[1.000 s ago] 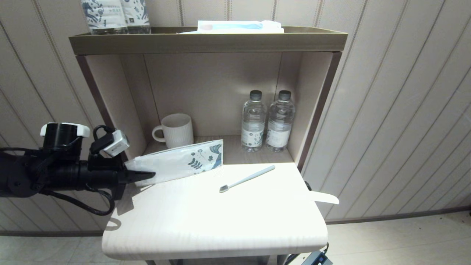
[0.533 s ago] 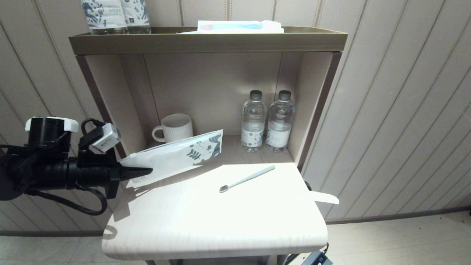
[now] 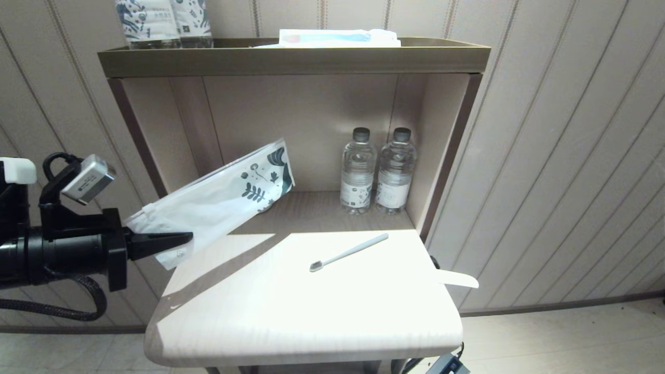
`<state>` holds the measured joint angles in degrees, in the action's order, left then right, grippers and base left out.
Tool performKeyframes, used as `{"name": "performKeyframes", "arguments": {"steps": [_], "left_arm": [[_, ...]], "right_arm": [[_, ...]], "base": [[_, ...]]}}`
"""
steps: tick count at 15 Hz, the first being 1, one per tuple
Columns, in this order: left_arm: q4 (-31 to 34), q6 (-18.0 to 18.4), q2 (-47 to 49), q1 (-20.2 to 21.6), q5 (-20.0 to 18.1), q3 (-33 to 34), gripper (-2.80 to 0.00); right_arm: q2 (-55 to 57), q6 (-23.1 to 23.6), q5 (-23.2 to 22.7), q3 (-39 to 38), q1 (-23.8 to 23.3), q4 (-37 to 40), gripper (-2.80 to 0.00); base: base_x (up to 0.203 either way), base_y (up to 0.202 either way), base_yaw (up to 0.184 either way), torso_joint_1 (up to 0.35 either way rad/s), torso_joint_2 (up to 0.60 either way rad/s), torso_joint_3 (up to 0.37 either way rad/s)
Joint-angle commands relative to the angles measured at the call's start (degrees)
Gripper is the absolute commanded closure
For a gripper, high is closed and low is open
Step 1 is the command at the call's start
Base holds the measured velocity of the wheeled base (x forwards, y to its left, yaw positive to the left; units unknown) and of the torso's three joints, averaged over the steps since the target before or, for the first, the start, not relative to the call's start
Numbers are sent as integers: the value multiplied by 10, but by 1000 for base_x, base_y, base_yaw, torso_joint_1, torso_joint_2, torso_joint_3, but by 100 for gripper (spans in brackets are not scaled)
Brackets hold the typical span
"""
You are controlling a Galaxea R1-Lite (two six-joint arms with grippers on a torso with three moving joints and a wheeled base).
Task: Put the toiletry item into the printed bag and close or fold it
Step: Pick up the storage bag, then pick up the comb
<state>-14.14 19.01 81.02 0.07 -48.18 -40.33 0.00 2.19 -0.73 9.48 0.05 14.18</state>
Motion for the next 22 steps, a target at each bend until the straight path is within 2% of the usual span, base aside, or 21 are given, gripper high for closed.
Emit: {"name": "performKeyframes", "arguments": {"steps": [1, 2, 5, 7, 8, 9, 10, 11, 15, 17, 19, 22], "left_arm": [[-2, 2, -31, 0, -2, 16, 0], [-2, 2, -34, -1, -4, 20, 0], [-4, 0, -37, 0, -3, 31, 0], [-4, 1, -38, -1, -3, 36, 0], [-4, 1, -39, -1, -4, 36, 0], [-4, 2, -40, -1, -4, 36, 0], [-4, 4, -41, -1, -4, 39, 0], [-4, 6, -43, -1, -3, 43, 0], [-4, 8, -49, -1, -4, 50, 0], [-3, 9, -48, -3, -5, 55, 0], [-3, 22, -47, -7, -4, 61, 0], [-3, 28, -43, -9, -5, 66, 0]], "right_arm": [[6, -7, -6, 126, 0, 65, 0], [28, -19, -9, 180, 0, 97, 0], [184, -73, -12, 283, 0, 142, 0], [297, -74, -15, 320, -3, 178, 0], [342, -43, -11, 323, -6, 191, 0], [379, 19, 7, 318, -7, 201, 0], [401, 104, 50, 309, -6, 201, 0], [421, 141, 102, 305, 9, 188, 0], [460, 186, 159, 301, 170, 180, 0], [502, 200, 217, 298, 271, 196, 0], [547, 213, 251, 302, 342, 222, 0], [595, 219, 260, 308, 377, 236, 0]], "base": [[0, 0, 0, 0, 0, 0], [0, 0, 0, 0, 0, 0], [0, 0, 0, 0, 0, 0], [0, 0, 0, 0, 0, 0], [0, 0, 0, 0, 0, 0], [0, 0, 0, 0, 0, 0], [0, 0, 0, 0, 0, 0], [0, 0, 0, 0, 0, 0], [0, 0, 0, 0, 0, 0], [0, 0, 0, 0, 0, 0], [0, 0, 0, 0, 0, 0], [0, 0, 0, 0, 0, 0]]}}
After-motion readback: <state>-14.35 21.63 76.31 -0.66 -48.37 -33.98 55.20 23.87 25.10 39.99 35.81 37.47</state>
